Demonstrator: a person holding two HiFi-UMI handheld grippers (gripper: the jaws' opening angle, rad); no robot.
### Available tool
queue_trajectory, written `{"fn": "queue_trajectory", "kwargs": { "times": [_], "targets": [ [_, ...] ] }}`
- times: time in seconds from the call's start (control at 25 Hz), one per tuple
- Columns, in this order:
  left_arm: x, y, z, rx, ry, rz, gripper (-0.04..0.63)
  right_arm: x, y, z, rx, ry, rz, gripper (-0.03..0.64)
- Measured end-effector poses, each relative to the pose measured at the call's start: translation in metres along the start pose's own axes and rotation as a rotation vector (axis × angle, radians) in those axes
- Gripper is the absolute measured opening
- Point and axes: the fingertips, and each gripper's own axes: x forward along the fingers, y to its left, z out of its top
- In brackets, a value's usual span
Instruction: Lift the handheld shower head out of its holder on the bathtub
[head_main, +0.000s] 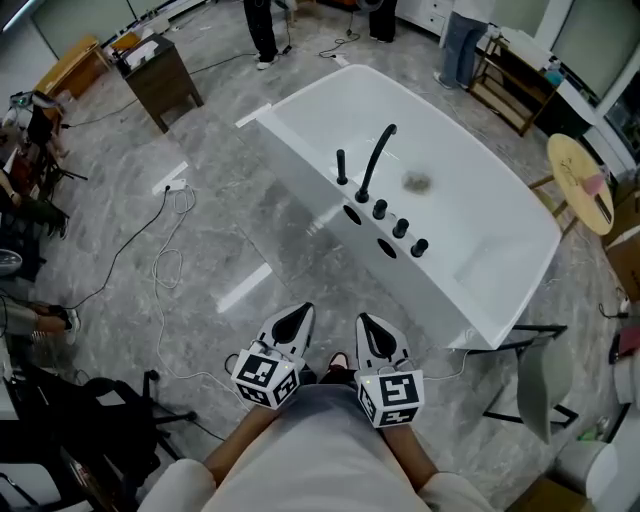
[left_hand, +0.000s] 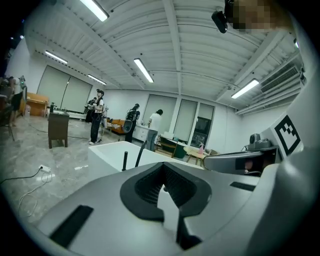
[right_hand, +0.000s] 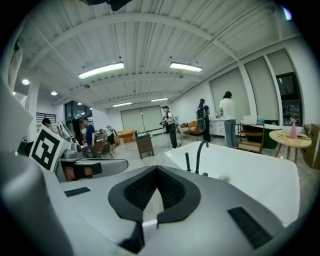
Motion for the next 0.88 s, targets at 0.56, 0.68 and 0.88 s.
{"fn": "queue_trajectory", "kwargs": {
  "times": [0.56, 0.68, 0.88],
  "targets": [
    [0.006, 0.006, -0.007, -0.047, 0.018, 0.020, 0.005, 0.015, -0.008, -0.014, 0.056, 0.036, -0.014, 0.018],
    [0.014, 0.014, -0.004, -0.042, 0.021, 0.000, 0.005, 0.030, -0.009, -0.014, 0.058, 0.047, -0.016, 0.018],
    [0.031, 0.023, 0.004, -0.015, 0.027, -0.050, 0.005, 0.056, -0.006, -0.009, 0.046, 0.076, -0.010, 0.019]
  ]
}}
